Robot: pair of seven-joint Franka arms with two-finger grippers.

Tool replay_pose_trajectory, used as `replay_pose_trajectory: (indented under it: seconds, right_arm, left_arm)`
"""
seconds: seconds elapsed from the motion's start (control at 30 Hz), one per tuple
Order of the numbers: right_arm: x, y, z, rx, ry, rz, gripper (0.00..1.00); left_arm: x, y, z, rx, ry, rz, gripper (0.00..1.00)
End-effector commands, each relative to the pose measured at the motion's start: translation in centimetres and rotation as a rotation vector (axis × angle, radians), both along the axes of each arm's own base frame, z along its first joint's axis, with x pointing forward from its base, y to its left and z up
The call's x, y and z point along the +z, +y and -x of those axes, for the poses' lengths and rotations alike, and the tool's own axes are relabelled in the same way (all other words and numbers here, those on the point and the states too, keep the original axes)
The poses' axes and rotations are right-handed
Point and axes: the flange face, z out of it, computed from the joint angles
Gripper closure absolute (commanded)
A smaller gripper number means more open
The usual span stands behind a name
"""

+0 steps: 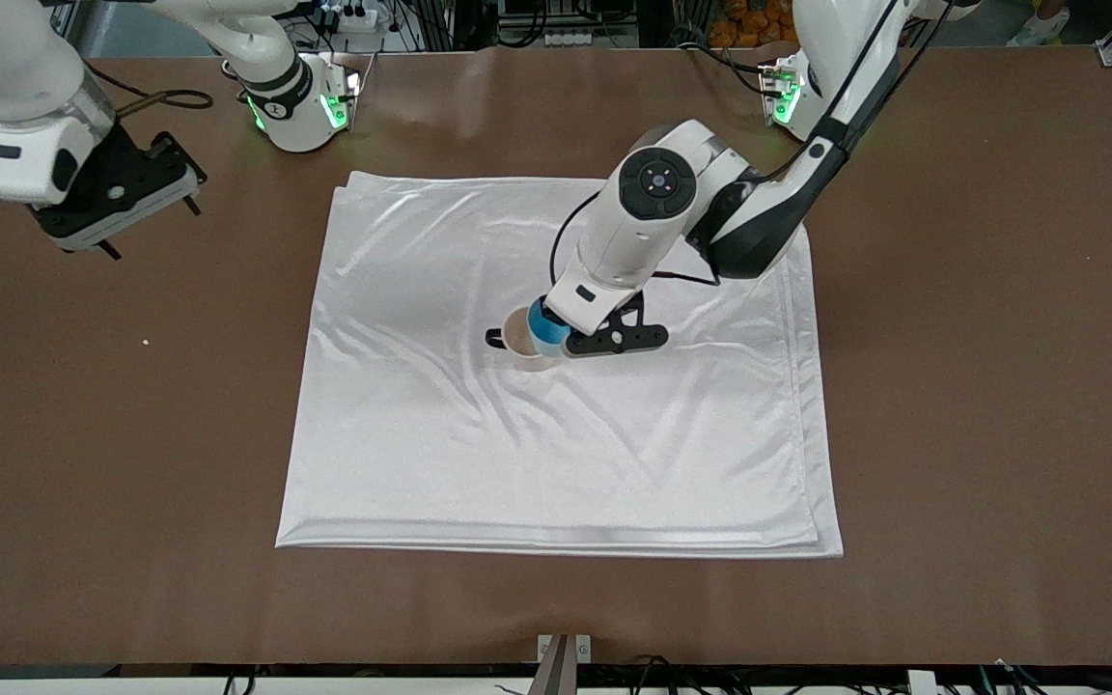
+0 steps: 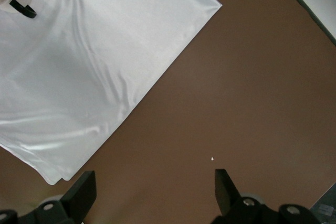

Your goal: Place blue cup into white mug on cloth

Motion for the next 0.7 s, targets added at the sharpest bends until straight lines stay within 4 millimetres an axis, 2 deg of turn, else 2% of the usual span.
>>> replay_pose_trajectory:
  seconds: [0.0,0.2,0.43,0.57,0.67]
  right_arm:
    - [0.7,-1.1,-2.6,-0.054,0.017,-0.039,0.00]
    - [0.9,-1.6,-3.3,-0.079,0.033,-0.042,0.00]
    - [0.4,-2.8,-4.2,-0.252,0.011,-0.043,0.00]
    - [0.0,-3.9,-5.0,-0.322,0.011,-0.052,0.00]
    - [0.2,-3.7,-4.9,-0.396,-0.003,-0.056,0.00]
  left_arm:
    - [-2.4,-2.6,1.3,0.007,-0.039,-0.023,1.00]
    - [-4.7,-3.6,2.3,-0.034,-0.059,-0.077,1.00]
    - [-6.2,-3.9,2.7,-0.044,-0.045,-0.093,1.00]
    - [-7.4,-4.9,3.8,-0.062,-0.030,-0.100,1.00]
    - [-8.2,-5.5,4.5,-0.067,-0.022,-0.108,1.00]
